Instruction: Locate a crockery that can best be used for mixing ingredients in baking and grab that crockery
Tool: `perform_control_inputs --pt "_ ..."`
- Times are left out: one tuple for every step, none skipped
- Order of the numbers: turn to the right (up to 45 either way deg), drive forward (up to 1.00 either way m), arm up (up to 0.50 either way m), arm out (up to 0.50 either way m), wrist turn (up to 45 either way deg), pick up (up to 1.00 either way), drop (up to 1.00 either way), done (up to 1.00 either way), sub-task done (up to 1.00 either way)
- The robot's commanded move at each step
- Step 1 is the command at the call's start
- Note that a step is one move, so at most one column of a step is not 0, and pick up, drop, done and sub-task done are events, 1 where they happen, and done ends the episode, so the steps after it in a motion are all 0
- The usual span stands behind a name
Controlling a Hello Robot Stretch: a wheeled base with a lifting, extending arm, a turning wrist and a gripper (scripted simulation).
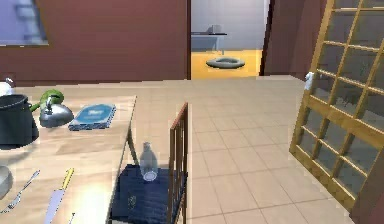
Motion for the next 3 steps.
perform_control_inputs --pt "0.0 0.30 0.00 0.00 0.0 0.00 0.00 0.00 0.00" --pt "-45.0 0.00 0.00 0.00 0.0 0.00 0.00 0.00 0.00" --pt "-45.0 0.00 0.00 0.00 0.0 0.00 0.00 0.00 0.00"
